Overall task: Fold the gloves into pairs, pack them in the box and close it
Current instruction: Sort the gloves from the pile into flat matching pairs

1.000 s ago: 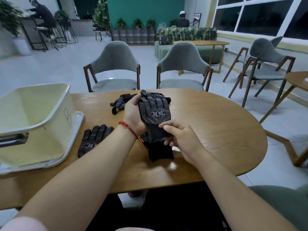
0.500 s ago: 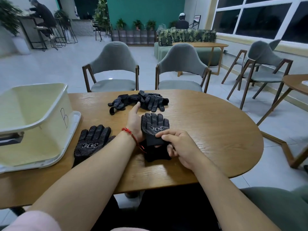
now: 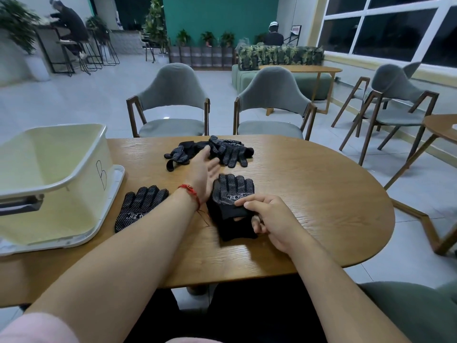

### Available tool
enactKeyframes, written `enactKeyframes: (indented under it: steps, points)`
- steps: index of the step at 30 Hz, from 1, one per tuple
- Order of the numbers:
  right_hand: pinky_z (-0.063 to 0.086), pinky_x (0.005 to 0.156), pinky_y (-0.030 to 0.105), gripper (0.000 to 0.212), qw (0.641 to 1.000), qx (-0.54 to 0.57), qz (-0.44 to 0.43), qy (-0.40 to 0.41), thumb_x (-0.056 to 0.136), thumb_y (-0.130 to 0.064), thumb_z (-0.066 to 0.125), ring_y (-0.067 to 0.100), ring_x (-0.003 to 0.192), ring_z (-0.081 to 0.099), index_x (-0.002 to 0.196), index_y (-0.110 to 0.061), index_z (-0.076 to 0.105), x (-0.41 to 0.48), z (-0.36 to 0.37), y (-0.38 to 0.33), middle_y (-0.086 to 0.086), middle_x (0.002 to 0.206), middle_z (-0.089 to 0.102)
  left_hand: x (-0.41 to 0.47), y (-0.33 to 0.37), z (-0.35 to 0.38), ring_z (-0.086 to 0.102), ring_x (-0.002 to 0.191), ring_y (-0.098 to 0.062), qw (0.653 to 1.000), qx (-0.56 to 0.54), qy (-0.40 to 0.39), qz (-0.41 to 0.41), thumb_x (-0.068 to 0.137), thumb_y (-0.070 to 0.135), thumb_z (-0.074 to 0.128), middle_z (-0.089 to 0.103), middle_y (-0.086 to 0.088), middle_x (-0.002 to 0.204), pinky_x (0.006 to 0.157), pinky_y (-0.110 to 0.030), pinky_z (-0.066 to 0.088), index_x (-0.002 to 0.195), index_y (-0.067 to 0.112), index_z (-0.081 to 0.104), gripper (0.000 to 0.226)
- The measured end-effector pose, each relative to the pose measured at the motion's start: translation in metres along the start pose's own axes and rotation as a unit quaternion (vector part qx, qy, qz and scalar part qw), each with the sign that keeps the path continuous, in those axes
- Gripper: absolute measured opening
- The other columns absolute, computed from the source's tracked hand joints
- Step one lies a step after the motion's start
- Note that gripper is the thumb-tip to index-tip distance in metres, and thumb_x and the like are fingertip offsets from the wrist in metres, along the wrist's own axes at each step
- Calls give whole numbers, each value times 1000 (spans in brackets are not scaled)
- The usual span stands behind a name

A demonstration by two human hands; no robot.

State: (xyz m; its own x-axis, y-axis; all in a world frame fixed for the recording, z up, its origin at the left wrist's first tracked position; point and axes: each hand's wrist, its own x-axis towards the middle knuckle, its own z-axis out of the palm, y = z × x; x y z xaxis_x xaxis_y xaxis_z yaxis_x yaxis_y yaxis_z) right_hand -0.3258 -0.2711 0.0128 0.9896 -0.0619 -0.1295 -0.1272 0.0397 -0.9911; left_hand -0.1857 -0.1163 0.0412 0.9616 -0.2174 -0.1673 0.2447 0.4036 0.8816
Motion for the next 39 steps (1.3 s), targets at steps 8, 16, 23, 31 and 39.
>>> enactKeyframes:
  steps: [8, 16, 23, 31, 39]
  points:
    - [28, 37, 17, 21, 1000, -23, -17, -1, 104, -6, 56, 11, 37, 48, 103, -9, 78, 1, 0, 3, 27, 87, 78, -44, 8, -34, 69, 104, -14, 884, 422, 54, 195, 93, -5, 47, 74, 5, 106, 95, -33, 56, 106, 20, 72, 37]
    - [31, 39, 17, 11, 997, -54, -50, 5, 102, -8, 67, 7, 42, 56, 107, -7, 77, 1, 1, 7, 31, 91, 75, -80, -22, -54, 62, 88, -10, 758, 600, -9, 254, 92, 2, 62, 63, 5, 107, 92, -30, 53, 106, 28, 75, 33]
    - [32, 40, 17, 16, 998, -44, -38, 2, 104, -7, 62, 12, 42, 52, 105, -11, 78, 3, 0, 8, 17, 82, 78, -84, -38, -69, 63, 97, -14, 748, 593, -37, 297, 96, 7, 67, 58, 8, 107, 92, -37, 55, 107, 29, 73, 25]
    - [34, 40, 18, 20, 999, -40, -28, 9, 103, -3, 59, 13, 43, 53, 103, -9, 78, 2, 1, 6, 17, 78, 77, -89, -42, -68, 61, 92, -19, 722, 617, -4, 313, 95, 18, 64, 55, 10, 104, 85, -41, 55, 100, 28, 65, 11]
    - [35, 41, 18, 24, 999, -41, -11, 23, 100, 0, 56, 13, 44, 54, 99, -7, 78, -1, 4, 3, 15, 75, 75, -89, -42, -66, 60, 89, -18, 721, 621, -7, 307, 92, 18, 64, 54, 10, 101, 84, -41, 55, 98, 27, 63, 10]
